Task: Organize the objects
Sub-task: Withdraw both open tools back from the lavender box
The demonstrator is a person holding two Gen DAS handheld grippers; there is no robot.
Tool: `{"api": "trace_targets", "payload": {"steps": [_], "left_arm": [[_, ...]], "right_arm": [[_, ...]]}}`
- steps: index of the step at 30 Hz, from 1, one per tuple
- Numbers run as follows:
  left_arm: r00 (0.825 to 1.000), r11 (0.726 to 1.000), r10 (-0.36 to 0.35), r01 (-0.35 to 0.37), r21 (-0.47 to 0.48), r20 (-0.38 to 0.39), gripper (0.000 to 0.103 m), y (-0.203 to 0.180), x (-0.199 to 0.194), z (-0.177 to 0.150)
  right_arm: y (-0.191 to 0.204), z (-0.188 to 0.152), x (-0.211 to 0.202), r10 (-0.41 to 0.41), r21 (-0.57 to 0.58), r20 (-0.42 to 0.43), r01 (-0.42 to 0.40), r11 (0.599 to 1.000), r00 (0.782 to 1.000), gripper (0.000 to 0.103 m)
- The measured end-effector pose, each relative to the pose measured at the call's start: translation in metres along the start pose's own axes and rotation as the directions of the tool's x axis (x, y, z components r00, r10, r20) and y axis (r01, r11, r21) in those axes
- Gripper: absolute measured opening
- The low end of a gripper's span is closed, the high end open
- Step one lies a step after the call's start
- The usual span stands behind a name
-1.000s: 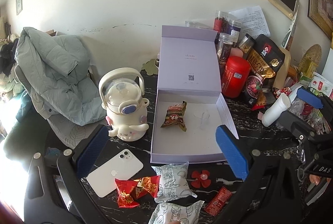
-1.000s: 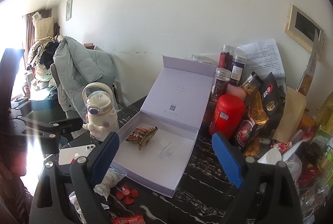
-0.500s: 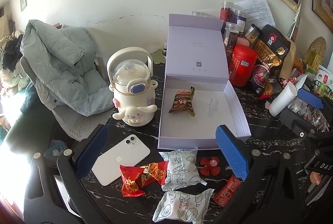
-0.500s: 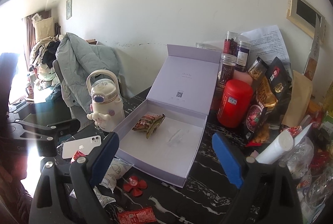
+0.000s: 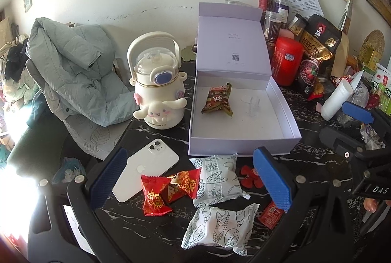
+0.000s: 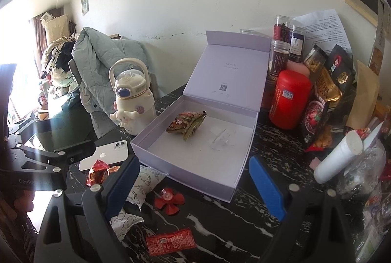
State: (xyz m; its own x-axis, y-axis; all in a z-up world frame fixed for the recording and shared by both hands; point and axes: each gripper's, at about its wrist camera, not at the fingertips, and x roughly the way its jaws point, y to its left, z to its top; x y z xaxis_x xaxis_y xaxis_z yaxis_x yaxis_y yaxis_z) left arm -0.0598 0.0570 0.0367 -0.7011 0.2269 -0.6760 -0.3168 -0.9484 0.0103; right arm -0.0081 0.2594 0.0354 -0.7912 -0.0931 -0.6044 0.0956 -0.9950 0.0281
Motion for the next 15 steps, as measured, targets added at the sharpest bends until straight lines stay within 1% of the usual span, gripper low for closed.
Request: {"api": "trace_targets", "payload": {"steps": [8,15], "left_arm": [[0.999,1.0,-0.015,0.015,-0.004,-0.041,0.103,0.001,0.007,-0.02],[0.996,0.998,-0.056,0.053,-0.035,-0.073,0.103,0.006,0.013,-0.035]], "right_arm": [[0.007,-0.016,0.008,0.016,-0.018,-0.038,-0.017,1.0,0.999,0.092],[0.014,-0.034,0.014,0.034,-0.034,-0.077,-0.037,0.999,0.996,0.092]]}}
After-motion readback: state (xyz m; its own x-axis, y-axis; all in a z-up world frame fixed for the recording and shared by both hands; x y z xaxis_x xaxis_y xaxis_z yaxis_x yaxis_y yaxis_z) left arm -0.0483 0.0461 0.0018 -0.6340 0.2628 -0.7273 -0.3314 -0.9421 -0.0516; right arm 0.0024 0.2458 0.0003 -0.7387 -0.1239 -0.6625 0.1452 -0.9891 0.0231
